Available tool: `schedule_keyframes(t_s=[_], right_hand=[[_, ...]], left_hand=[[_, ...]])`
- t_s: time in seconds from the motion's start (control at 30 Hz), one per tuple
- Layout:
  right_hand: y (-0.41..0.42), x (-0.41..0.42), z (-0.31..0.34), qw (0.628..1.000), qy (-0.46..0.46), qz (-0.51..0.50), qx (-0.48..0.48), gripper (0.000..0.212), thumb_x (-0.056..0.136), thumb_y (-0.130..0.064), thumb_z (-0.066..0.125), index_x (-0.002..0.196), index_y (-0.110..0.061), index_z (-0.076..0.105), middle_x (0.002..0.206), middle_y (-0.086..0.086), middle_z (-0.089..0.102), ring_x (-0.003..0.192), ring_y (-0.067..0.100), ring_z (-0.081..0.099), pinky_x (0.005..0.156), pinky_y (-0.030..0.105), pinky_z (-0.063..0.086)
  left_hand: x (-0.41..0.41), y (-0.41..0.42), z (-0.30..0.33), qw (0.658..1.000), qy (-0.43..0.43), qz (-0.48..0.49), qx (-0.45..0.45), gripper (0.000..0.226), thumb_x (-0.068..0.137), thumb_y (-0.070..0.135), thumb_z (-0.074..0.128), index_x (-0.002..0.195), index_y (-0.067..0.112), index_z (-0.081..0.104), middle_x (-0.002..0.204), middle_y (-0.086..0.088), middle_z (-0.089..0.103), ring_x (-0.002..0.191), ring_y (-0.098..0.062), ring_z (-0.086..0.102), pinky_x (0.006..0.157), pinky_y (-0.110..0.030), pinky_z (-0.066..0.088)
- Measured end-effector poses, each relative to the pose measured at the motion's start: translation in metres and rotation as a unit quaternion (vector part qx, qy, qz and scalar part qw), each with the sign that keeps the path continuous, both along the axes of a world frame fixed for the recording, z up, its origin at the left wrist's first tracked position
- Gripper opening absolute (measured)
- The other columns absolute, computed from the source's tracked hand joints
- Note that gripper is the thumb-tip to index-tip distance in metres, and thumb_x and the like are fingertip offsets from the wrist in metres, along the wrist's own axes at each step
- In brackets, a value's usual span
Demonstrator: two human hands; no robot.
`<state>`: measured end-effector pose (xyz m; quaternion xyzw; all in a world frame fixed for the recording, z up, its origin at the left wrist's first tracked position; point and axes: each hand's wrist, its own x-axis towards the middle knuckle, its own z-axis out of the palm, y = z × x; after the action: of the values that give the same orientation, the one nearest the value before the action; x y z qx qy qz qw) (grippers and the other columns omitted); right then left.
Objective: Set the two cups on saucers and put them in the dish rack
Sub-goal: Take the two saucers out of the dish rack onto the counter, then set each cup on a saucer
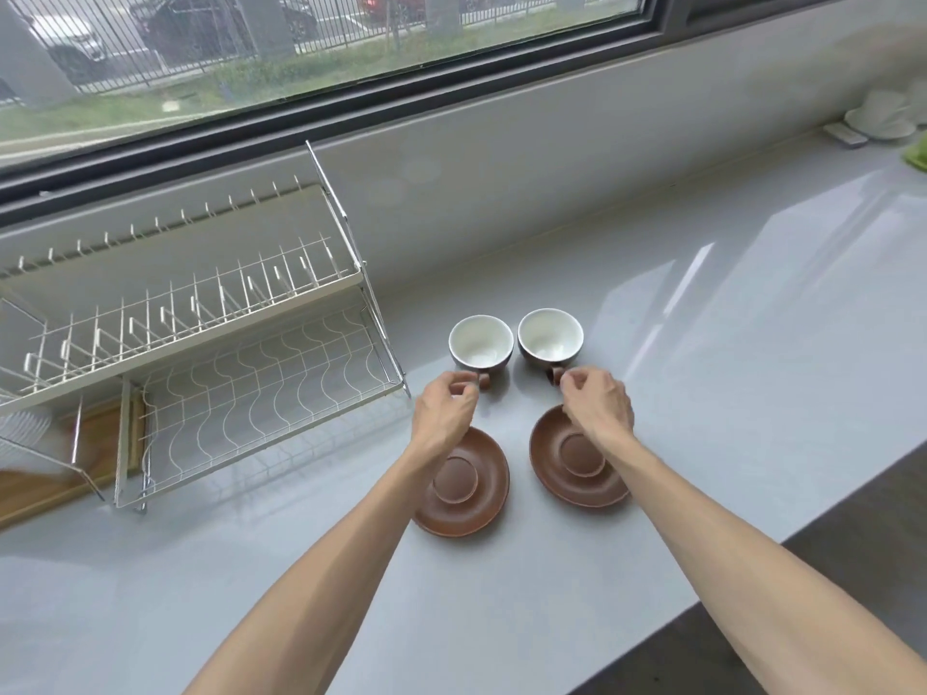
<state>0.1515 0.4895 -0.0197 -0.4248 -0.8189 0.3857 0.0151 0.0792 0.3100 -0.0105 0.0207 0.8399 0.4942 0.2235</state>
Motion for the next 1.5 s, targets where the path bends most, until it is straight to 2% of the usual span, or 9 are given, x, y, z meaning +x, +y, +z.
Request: schedule_keyframes(t_s=[0.17, 0.23, 0.4, 0.53, 0.63, 0.9, 1.1, 1.33, 1.5], right_hand=[[0.036, -0.018, 0.002, 0.999, 0.022, -0.039, -0.014, 0.043, 0.097, -0.026, 0.048, 0.137, -0.011, 0.06, 0.136, 0.014, 0.066, 0.129, 0.035, 0.057, 0.104, 0.039, 0.044], [0.046, -0.025, -0.001, 0.999, 0.017, -0.027, -0.029, 0.047, 0.099, -0.027, 0.049, 0.141, -0.008, 0.055, 0.139, 0.015, 0.063, 0.132, 0.035, 0.054, 0.107, 0.039, 0.042], [0.058, -0.044, -0.01, 0.998, 0.003, -0.002, -0.055, 0.048, 0.101, -0.031, 0.049, 0.141, -0.004, 0.052, 0.139, 0.018, 0.063, 0.13, 0.039, 0.054, 0.109, 0.045, 0.045], [0.064, -0.058, -0.019, 0.996, 0.004, 0.008, -0.088, 0.046, 0.1, -0.028, 0.048, 0.139, -0.004, 0.053, 0.134, 0.018, 0.065, 0.12, 0.041, 0.062, 0.101, 0.053, 0.053], [0.068, -0.067, -0.027, 0.994, 0.011, -0.005, -0.112, 0.044, 0.099, -0.021, 0.046, 0.138, -0.004, 0.055, 0.137, 0.019, 0.061, 0.121, 0.041, 0.062, 0.101, 0.053, 0.054], [0.067, -0.073, -0.036, 0.991, 0.007, -0.044, -0.124, 0.033, 0.091, -0.011, 0.043, 0.108, 0.009, 0.064, 0.109, 0.029, 0.07, 0.101, 0.047, 0.069, 0.09, 0.055, 0.059], [0.062, -0.057, -0.026, 0.992, 0.016, -0.06, -0.111, 0.033, 0.091, -0.011, 0.045, 0.107, 0.009, 0.065, 0.103, 0.028, 0.072, 0.087, 0.047, 0.074, 0.084, 0.054, 0.062], [0.052, -0.026, 0.005, 0.991, 0.042, -0.065, -0.105, 0.036, 0.089, -0.012, 0.049, 0.112, 0.009, 0.067, 0.095, 0.028, 0.075, 0.084, 0.045, 0.075, 0.079, 0.053, 0.063], [0.038, 0.01, 0.014, 0.99, 0.055, -0.067, -0.116, 0.035, 0.088, -0.009, 0.049, 0.11, 0.011, 0.067, 0.095, 0.031, 0.075, 0.073, 0.039, 0.078, 0.072, 0.052, 0.065]], left_hand=[[-0.012, 0.054, 0.001, 0.996, -0.071, -0.014, 0.043, 0.04, 0.092, 0.019, 0.05, 0.13, 0.014, 0.061, 0.091, 0.006, 0.066, 0.09, -0.022, 0.068, 0.091, -0.043, 0.059], [-0.017, 0.073, -0.003, 0.993, -0.107, -0.001, 0.057, 0.039, 0.092, 0.016, 0.047, 0.128, 0.008, 0.061, 0.089, 0.001, 0.06, 0.084, -0.018, 0.064, 0.088, -0.04, 0.059], [-0.021, 0.107, -0.01, 0.985, -0.165, 0.001, 0.056, 0.011, 0.096, 0.015, 0.045, 0.087, 0.015, 0.053, 0.08, -0.001, 0.046, 0.091, -0.023, 0.057, 0.091, -0.043, 0.057], [-0.027, 0.118, -0.023, 0.984, -0.172, 0.001, 0.055, 0.03, 0.097, 0.013, 0.043, 0.12, 0.002, 0.059, 0.078, 0.0, 0.045, 0.091, -0.022, 0.056, 0.093, -0.046, 0.058], [-0.033, 0.121, -0.027, 0.983, -0.175, -0.006, 0.063, 0.039, 0.095, 0.013, 0.043, 0.131, 0.001, 0.054, 0.083, 0.002, 0.047, 0.094, -0.022, 0.056, 0.091, -0.043, 0.058], [-0.033, 0.124, -0.032, 0.984, -0.163, -0.015, 0.072, 0.034, 0.095, 0.015, 0.044, 0.125, 0.018, 0.059, 0.092, 0.006, 0.056, 0.117, -0.031, 0.061, 0.089, -0.041, 0.058], [-0.031, 0.12, -0.033, 0.985, -0.155, -0.017, 0.071, 0.024, 0.094, 0.012, 0.043, 0.108, 0.025, 0.058, 0.094, -0.002, 0.053, 0.092, -0.022, 0.054, 0.091, -0.043, 0.057], [-0.017, 0.113, -0.018, 0.985, -0.14, 0.003, 0.104, 0.044, 0.096, 0.013, 0.046, 0.14, 0.013, 0.051, 0.091, 0.007, 0.057, 0.107, -0.03, 0.068, 0.091, -0.043, 0.059], [0.006, 0.1, -0.015, 0.984, -0.144, 0.003, 0.107, 0.044, 0.094, 0.011, 0.05, 0.138, 0.009, 0.052, 0.093, -0.003, 0.063, 0.084, -0.026, 0.066, 0.08, -0.041, 0.061]])
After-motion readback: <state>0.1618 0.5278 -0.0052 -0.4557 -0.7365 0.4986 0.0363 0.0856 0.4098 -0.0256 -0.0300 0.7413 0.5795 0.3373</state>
